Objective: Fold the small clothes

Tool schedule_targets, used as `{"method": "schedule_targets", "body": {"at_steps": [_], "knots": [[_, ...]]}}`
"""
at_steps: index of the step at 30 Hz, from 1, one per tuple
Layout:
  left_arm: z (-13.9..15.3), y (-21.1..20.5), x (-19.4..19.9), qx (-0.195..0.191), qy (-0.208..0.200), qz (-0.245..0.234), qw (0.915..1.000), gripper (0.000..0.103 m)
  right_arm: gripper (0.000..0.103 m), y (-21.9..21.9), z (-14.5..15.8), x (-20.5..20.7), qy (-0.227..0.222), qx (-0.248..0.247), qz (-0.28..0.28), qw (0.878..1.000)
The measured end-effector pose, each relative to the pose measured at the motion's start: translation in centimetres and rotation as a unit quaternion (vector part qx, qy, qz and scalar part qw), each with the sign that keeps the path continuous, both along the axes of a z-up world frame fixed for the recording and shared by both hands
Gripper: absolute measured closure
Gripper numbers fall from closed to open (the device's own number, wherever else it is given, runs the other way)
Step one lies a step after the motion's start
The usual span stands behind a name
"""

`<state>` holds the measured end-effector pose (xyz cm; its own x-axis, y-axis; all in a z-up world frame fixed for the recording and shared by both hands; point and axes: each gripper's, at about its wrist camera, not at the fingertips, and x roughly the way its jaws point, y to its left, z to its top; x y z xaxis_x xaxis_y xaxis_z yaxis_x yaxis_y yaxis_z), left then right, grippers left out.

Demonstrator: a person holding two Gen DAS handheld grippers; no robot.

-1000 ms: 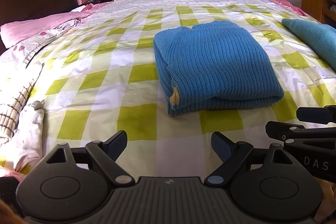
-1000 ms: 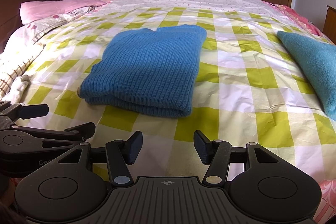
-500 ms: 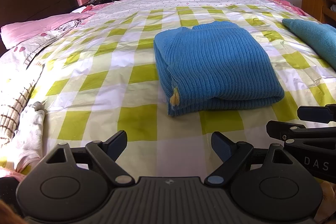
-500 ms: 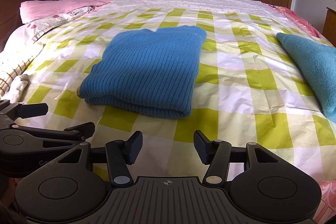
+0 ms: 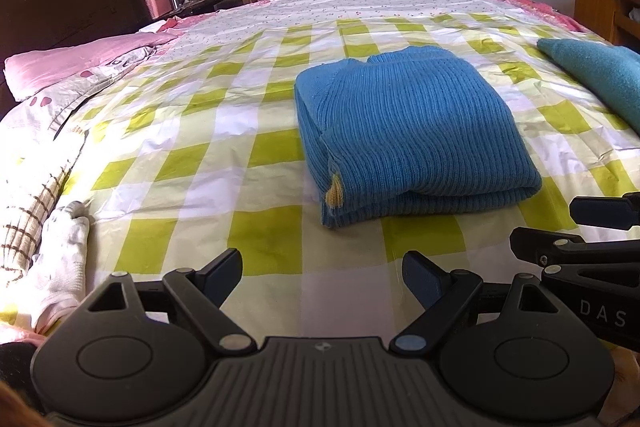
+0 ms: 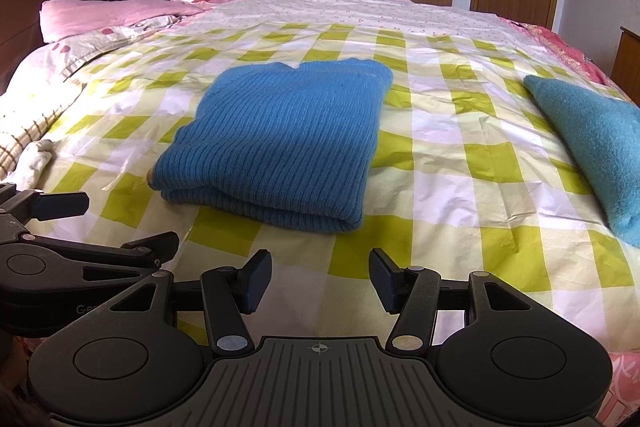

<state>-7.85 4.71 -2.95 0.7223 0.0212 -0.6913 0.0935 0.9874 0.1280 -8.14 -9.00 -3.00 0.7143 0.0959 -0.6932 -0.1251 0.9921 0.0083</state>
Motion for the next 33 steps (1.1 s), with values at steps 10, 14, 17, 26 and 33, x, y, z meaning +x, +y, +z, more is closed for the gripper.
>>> {"method": "schedule_targets", "body": {"at_steps": [10, 14, 17, 26, 33], "knots": [[0.10, -0.04, -0.14, 0.002, -0.006, 0.001, 1.0000, 0.011, 0.049, 0.41, 0.31, -0.38, -0.019, -0.018, 0.004, 1.000], [0.06, -0.06, -0.16, 0.003, -0.007, 0.001, 1.0000, 0.011, 0.049, 0.56, 0.36, -0.50, -0.025, -0.024, 0.007, 0.999], [0.05, -0.07, -0.16, 0.003, -0.007, 0.001, 1.0000, 0.011, 0.049, 0.58, 0.43, -0.54, -0.027, -0.025, 0.007, 0.999], [0.17, -0.09, -0.21, 0.006, -0.011, 0.002, 0.9999, 0.011, 0.049, 0.63, 0.52, -0.63, -0.029, -0.027, 0.008, 0.999], [0.17, -0.10, -0.23, 0.006, -0.011, 0.002, 0.9999, 0.011, 0.049, 0.78, 0.65, -0.66, -0.034, -0.032, 0.009, 0.999]]}}
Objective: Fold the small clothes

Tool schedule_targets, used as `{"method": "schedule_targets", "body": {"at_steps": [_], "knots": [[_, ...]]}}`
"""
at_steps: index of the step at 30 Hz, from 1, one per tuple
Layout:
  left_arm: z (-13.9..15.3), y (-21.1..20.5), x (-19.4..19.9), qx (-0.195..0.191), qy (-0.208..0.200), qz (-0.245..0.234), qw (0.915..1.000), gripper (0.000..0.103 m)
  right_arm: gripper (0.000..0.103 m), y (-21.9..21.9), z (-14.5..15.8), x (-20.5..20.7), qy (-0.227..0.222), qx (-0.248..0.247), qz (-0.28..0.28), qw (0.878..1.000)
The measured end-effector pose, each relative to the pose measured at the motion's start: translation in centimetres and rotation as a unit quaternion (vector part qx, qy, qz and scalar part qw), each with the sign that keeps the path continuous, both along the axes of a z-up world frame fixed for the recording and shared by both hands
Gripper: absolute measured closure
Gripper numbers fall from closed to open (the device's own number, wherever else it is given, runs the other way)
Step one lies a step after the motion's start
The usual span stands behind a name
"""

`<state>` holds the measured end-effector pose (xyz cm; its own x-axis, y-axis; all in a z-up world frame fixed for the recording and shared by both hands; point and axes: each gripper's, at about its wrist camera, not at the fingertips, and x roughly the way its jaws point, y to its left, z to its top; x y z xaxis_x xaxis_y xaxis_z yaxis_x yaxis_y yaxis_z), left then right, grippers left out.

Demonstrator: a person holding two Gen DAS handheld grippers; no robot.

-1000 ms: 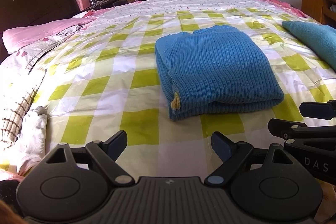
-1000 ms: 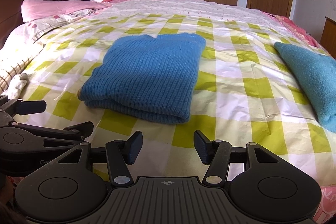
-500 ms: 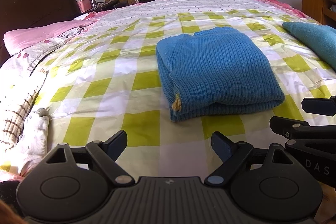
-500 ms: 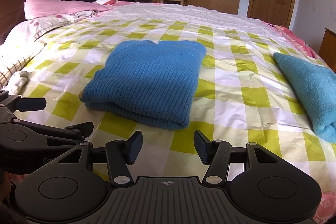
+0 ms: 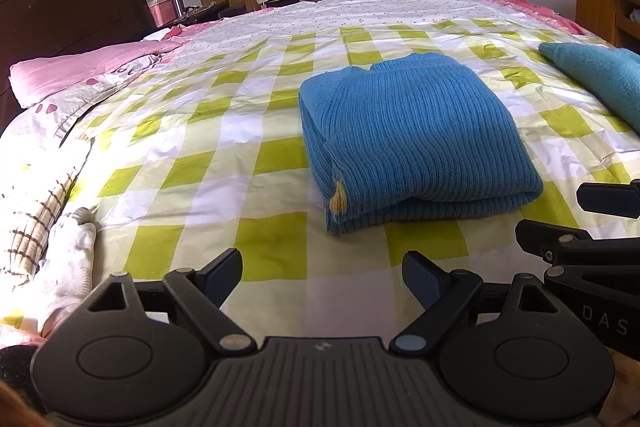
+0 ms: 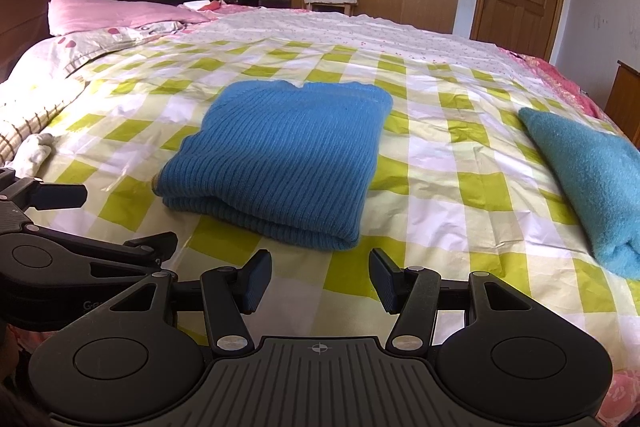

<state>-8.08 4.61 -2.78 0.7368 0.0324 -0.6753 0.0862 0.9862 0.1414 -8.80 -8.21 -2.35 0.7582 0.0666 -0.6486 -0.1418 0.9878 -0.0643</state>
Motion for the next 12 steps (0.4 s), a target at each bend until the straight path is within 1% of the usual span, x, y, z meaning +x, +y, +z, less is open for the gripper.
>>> {"method": "schedule_targets", "body": {"at_steps": [12], "knots": [[-0.18, 0.09, 0.11, -0.001, 0.005, 0.001, 1.0000, 0.011, 0.049, 0.03, -0.05, -0.07, 0.000, 0.000, 0.000, 1.000]]}}
